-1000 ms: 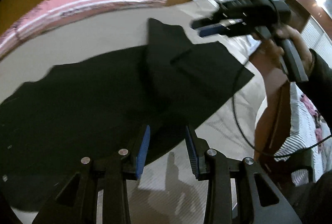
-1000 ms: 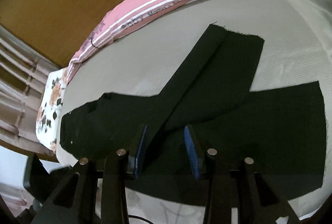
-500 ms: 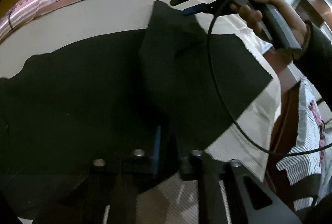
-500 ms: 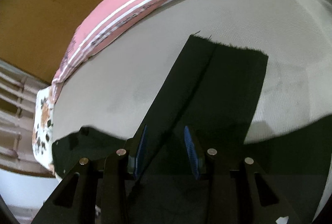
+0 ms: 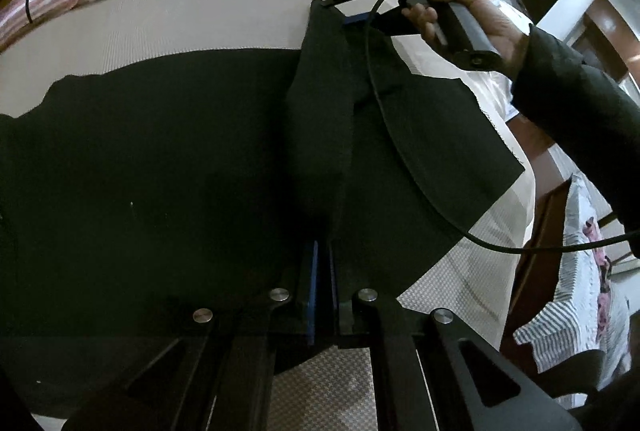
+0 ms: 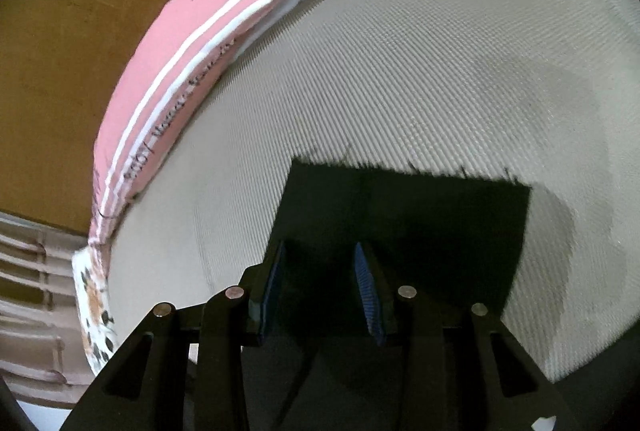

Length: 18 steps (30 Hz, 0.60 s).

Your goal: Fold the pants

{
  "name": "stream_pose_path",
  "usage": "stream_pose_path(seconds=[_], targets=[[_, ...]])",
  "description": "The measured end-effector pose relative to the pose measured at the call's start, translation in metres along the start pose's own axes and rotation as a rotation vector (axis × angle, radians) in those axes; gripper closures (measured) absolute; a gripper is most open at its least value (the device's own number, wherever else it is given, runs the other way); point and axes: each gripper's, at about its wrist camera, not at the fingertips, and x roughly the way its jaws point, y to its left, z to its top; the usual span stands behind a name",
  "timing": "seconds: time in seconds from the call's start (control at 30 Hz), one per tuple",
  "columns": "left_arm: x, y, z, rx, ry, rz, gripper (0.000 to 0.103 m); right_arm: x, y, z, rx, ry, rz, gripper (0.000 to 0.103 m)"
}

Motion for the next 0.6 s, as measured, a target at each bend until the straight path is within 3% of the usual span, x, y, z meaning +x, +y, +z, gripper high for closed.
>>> stream_pose_path(seconds=[0.17,0.6], targets=[[0.004,0.000,0.001,-0.014,0.003,-0.013,0.098,0.009,0.003,0.010,-0.002,0.001,0.009,0.088],[0.005,0.001,-0.001,-0.030,0.002,-0.019,0.098,0.019,0.007,0.024,-0.024,-0.021,0.026,0.088]])
